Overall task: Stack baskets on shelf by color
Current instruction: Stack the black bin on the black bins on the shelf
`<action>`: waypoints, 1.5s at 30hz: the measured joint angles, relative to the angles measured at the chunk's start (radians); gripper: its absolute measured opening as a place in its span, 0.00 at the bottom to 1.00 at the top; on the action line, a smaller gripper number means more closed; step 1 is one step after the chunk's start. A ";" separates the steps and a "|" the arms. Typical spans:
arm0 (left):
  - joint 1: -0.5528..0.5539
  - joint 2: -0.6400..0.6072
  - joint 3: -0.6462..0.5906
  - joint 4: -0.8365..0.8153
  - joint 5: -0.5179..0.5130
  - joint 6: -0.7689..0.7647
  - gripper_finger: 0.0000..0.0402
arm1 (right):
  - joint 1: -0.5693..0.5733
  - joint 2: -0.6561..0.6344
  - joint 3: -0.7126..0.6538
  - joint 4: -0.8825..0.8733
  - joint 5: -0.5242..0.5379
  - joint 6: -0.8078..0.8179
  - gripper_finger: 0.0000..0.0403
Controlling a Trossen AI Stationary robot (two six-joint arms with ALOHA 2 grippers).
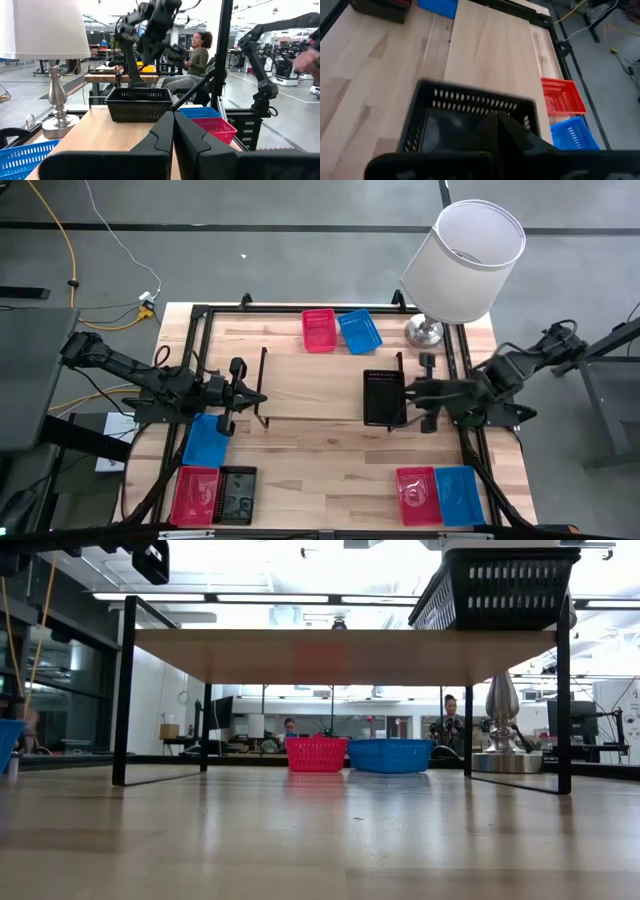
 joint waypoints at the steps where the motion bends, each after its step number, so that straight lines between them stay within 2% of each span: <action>1: 0.000 0.000 0.000 0.000 0.000 0.000 0.00 | 0.012 -0.044 -0.053 0.044 0.014 0.006 0.00; 4: 0.000 0.000 0.000 0.014 -0.001 0.010 0.00 | 0.032 -0.175 -0.213 0.248 0.021 -0.017 0.00; 8: 0.000 0.000 0.000 0.032 -0.001 0.034 0.00 | 0.029 -0.309 -0.415 0.615 -0.026 -0.145 0.00; 12: 0.000 0.000 0.000 0.030 -0.002 0.035 0.00 | 0.005 -0.362 -0.578 0.950 -0.027 -0.240 0.00; 15: 0.000 0.000 0.000 0.030 -0.004 0.074 0.00 | -0.010 -0.361 -0.659 1.101 -0.032 -0.307 0.00; 19: 0.000 0.000 0.000 0.044 -0.007 0.143 0.00 | -0.023 -0.358 -0.700 1.134 -0.034 -0.321 0.00; 22: 0.000 0.002 0.012 0.081 -0.023 0.100 0.02 | -0.023 -0.358 -0.704 1.138 -0.058 -0.314 0.00; 26: -0.032 0.057 0.086 0.013 0.043 0.079 0.11 | -0.022 -0.359 -0.704 1.145 -0.096 -0.314 0.00; 32: -0.172 0.208 0.277 -0.313 0.036 0.071 0.34 | -0.022 -0.358 -0.704 1.145 -0.096 -0.313 0.00; 37: -0.313 0.345 0.427 -0.589 -0.023 -0.050 0.50 | -0.022 -0.358 -0.704 1.145 -0.096 -0.303 0.00; 41: -0.410 0.448 0.502 -0.778 -0.064 -0.174 0.55 | -0.022 -0.358 -0.704 1.142 -0.096 -0.303 0.00; 45: -0.478 0.530 0.521 -0.922 -0.083 -0.313 0.56 | -0.022 -0.358 -0.704 1.142 -0.096 -0.303 0.00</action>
